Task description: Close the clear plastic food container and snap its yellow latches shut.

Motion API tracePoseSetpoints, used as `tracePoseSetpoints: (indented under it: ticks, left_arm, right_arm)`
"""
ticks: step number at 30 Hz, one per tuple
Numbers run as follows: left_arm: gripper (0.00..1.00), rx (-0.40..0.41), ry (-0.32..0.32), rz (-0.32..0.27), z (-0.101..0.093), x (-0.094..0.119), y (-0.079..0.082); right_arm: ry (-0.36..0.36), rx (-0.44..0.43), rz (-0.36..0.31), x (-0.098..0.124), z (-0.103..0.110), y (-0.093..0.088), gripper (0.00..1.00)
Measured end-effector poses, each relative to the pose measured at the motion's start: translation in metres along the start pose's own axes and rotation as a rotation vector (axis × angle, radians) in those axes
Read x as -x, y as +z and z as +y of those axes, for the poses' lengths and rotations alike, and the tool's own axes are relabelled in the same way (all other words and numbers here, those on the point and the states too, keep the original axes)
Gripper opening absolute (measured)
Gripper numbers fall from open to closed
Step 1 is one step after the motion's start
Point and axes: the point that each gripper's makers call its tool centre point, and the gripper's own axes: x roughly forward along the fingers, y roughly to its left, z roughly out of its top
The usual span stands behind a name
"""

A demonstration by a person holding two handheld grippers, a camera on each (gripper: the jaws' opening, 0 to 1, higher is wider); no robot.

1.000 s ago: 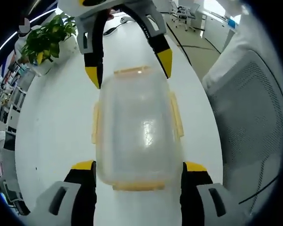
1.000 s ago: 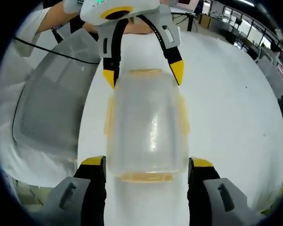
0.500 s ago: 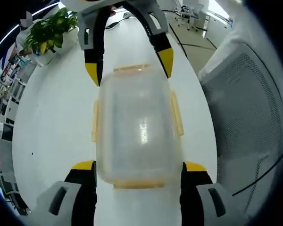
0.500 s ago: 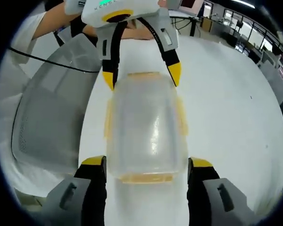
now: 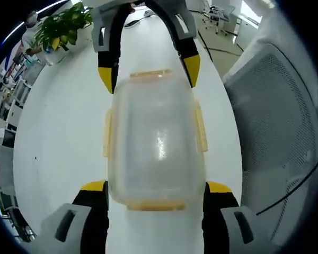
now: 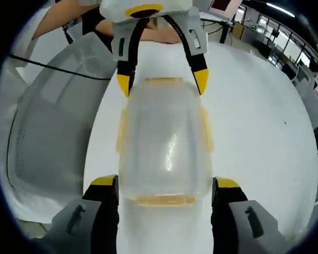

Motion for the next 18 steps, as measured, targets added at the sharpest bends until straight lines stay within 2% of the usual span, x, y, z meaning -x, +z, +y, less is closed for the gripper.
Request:
tracePoseSetpoints:
  ticks: [9,18]
  left_arm:
    - [0.68,-0.007,0.001,0.008,0.002,0.0,-0.003]
    - [0.68,-0.022,0.001,0.02,0.013,0.0,-0.007]
  right_arm:
    - [-0.001,-0.007,-0.018,0.0,-0.004,0.001,0.68]
    - [-0.005,-0.019,-0.037,-0.001,-0.014,0.004,0.68]
